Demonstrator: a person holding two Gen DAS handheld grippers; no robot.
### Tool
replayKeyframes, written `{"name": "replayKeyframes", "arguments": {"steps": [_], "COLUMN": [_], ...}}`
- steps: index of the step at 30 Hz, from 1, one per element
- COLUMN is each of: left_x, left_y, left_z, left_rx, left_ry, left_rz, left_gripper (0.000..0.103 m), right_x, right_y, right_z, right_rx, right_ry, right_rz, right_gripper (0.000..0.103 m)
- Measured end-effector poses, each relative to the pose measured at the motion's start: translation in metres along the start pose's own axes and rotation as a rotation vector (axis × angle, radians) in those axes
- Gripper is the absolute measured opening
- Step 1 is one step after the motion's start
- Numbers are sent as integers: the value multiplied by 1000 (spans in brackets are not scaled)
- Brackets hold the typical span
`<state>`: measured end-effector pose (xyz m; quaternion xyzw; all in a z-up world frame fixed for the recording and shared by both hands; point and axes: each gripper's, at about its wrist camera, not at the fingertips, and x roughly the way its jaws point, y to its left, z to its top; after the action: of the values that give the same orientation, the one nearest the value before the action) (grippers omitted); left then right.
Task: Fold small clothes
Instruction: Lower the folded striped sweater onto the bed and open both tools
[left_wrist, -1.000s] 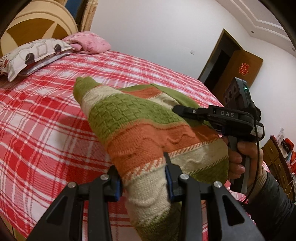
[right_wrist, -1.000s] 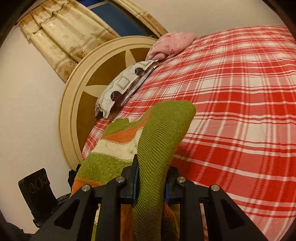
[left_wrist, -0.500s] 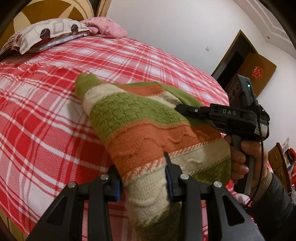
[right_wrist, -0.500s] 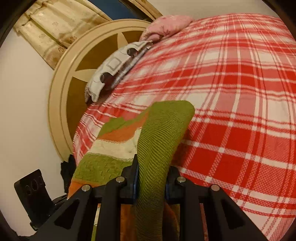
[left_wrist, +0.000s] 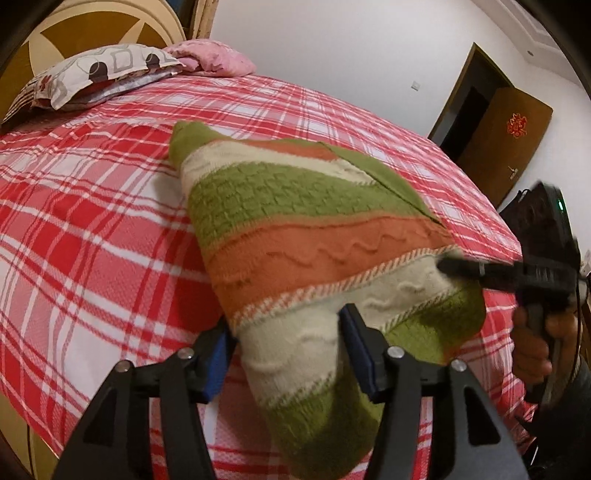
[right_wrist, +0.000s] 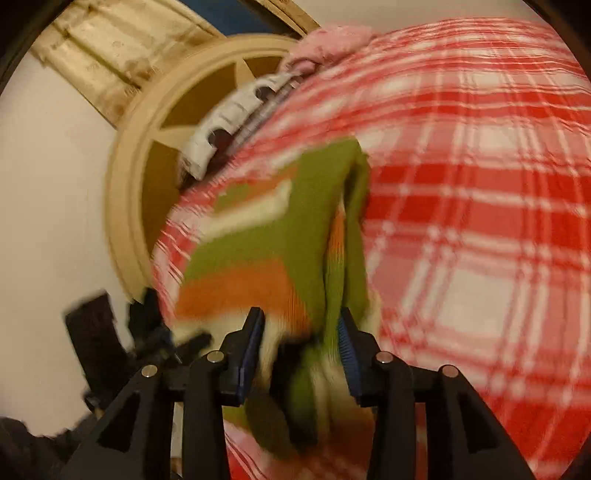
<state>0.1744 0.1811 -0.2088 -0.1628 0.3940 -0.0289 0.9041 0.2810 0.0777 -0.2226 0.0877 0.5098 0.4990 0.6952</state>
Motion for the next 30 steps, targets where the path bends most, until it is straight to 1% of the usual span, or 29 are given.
{"name": "replayKeyframes", "arguments": {"steps": [1, 2, 3, 4, 6, 7, 8, 9, 10, 11, 13, 14, 15, 16, 17, 18, 19, 21, 22, 23, 24, 26, 28, 29, 30], "left_x": [1, 1, 1, 1, 2, 2, 2, 1, 2, 2, -1, -2, -2, -3, -4, -7, -11, -14, -14, -12, -8, 5, 18, 24, 26], "left_y": [0, -1, -2, -3, -5, -5, -4, -5, -7, -8, -13, -14, -15, -15, -14, -12, -8, -1, 1, 3, 4, 7, 14, 17, 20], "left_z": [-1, -2, -2, -2, -1, 0, 2, 3, 4, 4, 3, 3, 4, 5, 8, 11, 17, 27, 31, 36, 42, 49, 49, 49, 48], "left_rx": [-6, -7, -5, -1, -3, -18, -32, -38, -29, -20, 6, 14, 22, 30, 32, 32, 21, -13, -23, -26, -23, -15, -14, -18, -28], "left_ry": [3, 8, 8, 8, 12, 15, 15, 14, 18, 23, 16, 13, 10, 7, 0, -18, -46, -74, -88, -103, -109, -89, -57, -41, -42], "left_rz": [0, 7, 12, 14, 26, 28, 25, 25, 31, 43, 53, 59, 67, 73, 86, 100, 107, 114, 119, 132, 156, 191, 208, 202, 192], "left_gripper": [60, 63, 63, 63, 64, 65, 66, 70, 73, 74, 74, 76, 80, 82, 82, 82, 83, 91, 92, 92, 92, 92, 93, 95, 97], "right_x": [-1, -4, -8, -13, -16, -16, -15, -12, -5, -3, -4, -7, -9, -11, -14, -22, -29, -36, -34, -27, -19, 2, 21, 28, 33], "right_y": [3, 7, 11, 14, 16, 17, 19, 17, 13, 10, 4, 7, 10, 17, 22, 32, 40, 63, 70, 77, 82, 85, 77, 69, 63], "right_z": [-6, -11, -14, -15, -13, -11, -10, -8, -5, -3, -2, -1, -2, -2, -2, -1, -1, 6, 8, 13, 17, 24, 27, 28, 30], "right_rx": [-11, -31, -47, -52, -40, -50, -69, -76, -78, -77, -46, -57, -77, -109, -123, -147, -166, -241, -274, -313, -330, -348, -321, -298, -281], "right_ry": [-6, -25, -44, -68, -85, -89, -98, -85, -67, -69, -76, -89, -98, -115, -138, -186, -213, -271, -268, -246, -233, -197, -130, -117, -109], "right_rz": [-7, -48, -78, -79, -48, -64, -125, -188, -271, -307, -299, -308, -329, -367, -380, -374, -355, -298, -278, -251, -243, -297, -342, -382, -398], "right_gripper": [38, 38, 38, 38, 38, 38, 36, 31, 31, 31, 31, 31, 31, 31, 31, 31, 31, 31, 31, 31, 31, 31, 31, 31, 31]}}
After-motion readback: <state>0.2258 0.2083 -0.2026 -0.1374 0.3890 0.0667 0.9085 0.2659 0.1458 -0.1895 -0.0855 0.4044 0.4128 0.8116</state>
